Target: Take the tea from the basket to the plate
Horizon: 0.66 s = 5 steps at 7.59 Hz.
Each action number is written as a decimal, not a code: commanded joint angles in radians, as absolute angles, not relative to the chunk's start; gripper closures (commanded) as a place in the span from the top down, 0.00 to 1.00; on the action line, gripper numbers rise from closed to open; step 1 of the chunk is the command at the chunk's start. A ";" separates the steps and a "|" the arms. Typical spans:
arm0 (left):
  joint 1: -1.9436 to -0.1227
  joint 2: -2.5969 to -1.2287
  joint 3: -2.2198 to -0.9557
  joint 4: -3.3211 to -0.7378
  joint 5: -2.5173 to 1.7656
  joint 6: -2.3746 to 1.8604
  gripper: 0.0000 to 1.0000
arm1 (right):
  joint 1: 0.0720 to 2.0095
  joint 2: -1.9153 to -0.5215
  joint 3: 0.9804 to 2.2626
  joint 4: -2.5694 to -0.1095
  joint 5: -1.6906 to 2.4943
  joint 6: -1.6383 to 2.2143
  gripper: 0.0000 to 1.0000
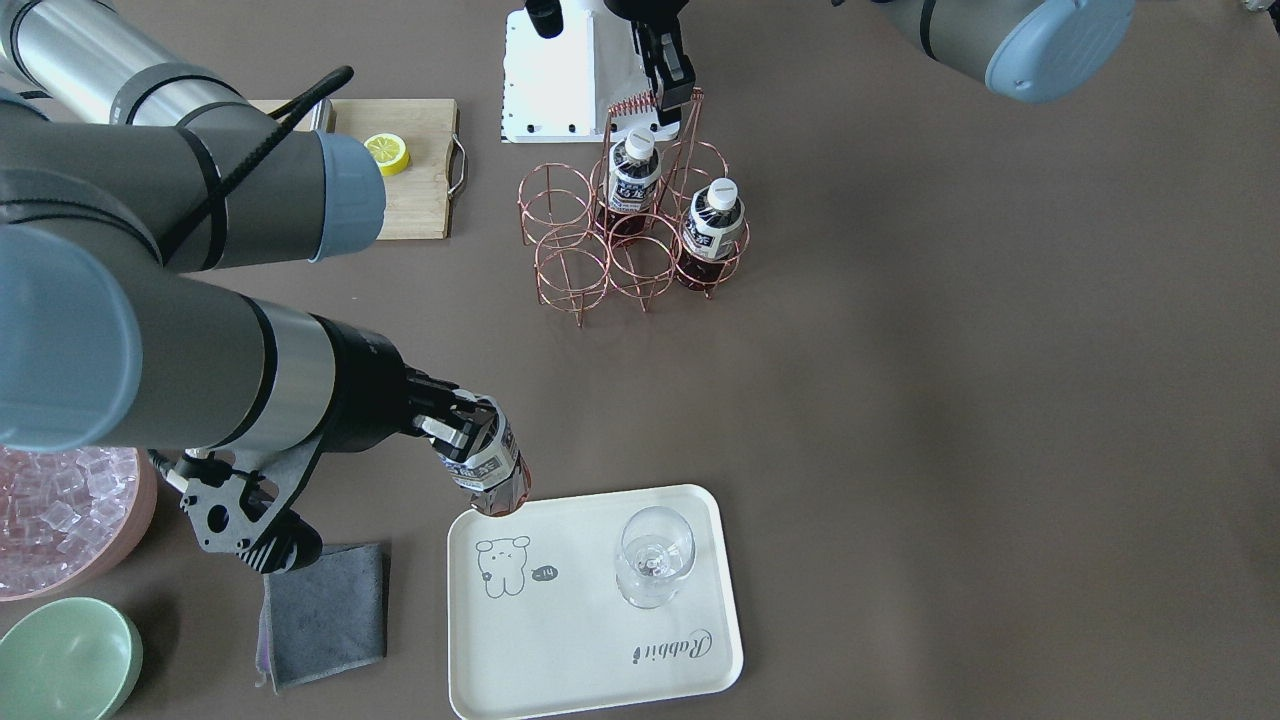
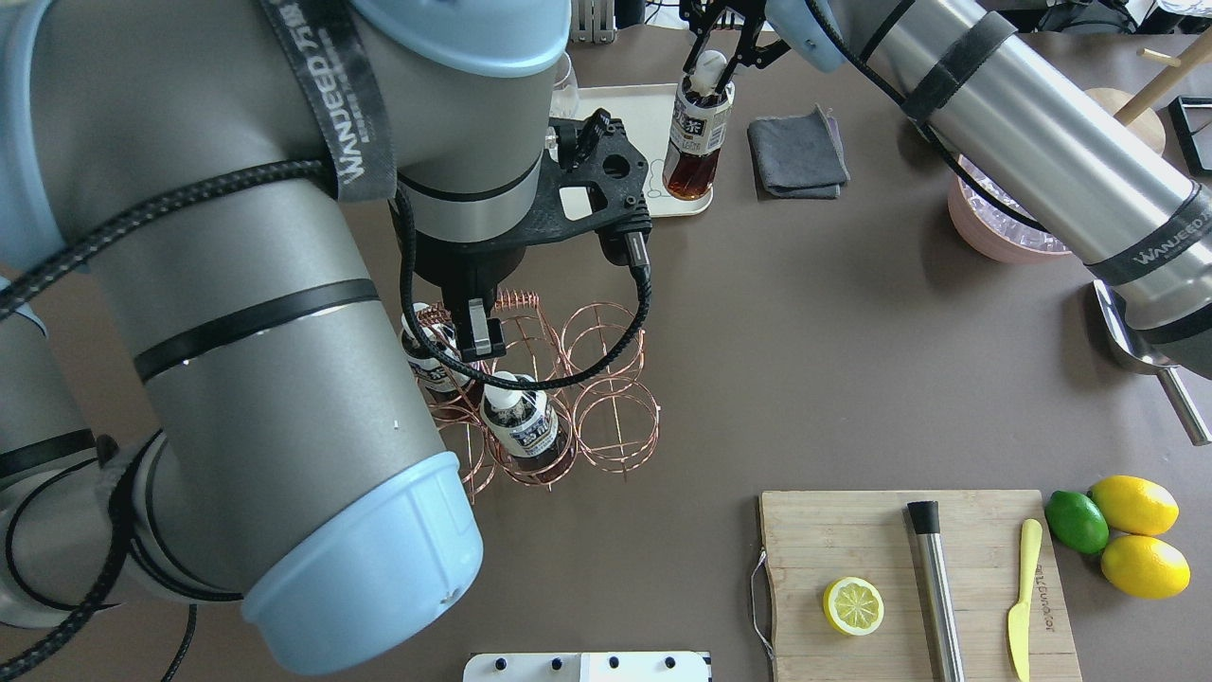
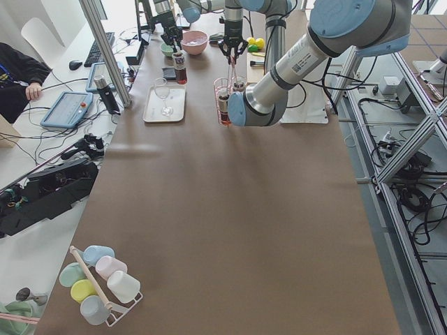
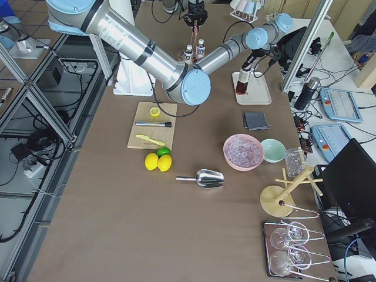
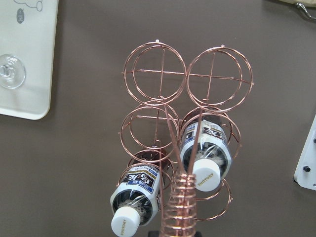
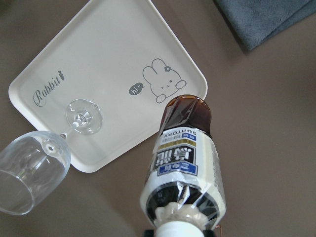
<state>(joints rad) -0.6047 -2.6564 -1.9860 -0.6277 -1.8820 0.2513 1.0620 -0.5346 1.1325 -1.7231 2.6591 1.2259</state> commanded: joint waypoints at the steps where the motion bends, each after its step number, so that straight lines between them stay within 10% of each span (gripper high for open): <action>1: -0.696 -2.665 -2.019 -0.559 -1.922 0.343 0.00 | 1.071 -0.523 1.022 -1.607 2.649 1.196 0.00; 5: -0.840 -2.668 -2.054 -0.375 -1.917 0.610 0.00 | 1.049 -0.446 0.918 -1.433 2.563 1.195 0.00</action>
<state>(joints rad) -0.7749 -2.6720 -2.0349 -0.4542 -1.9207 0.4770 1.0669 -0.4724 0.9626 -1.5221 2.6000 1.1960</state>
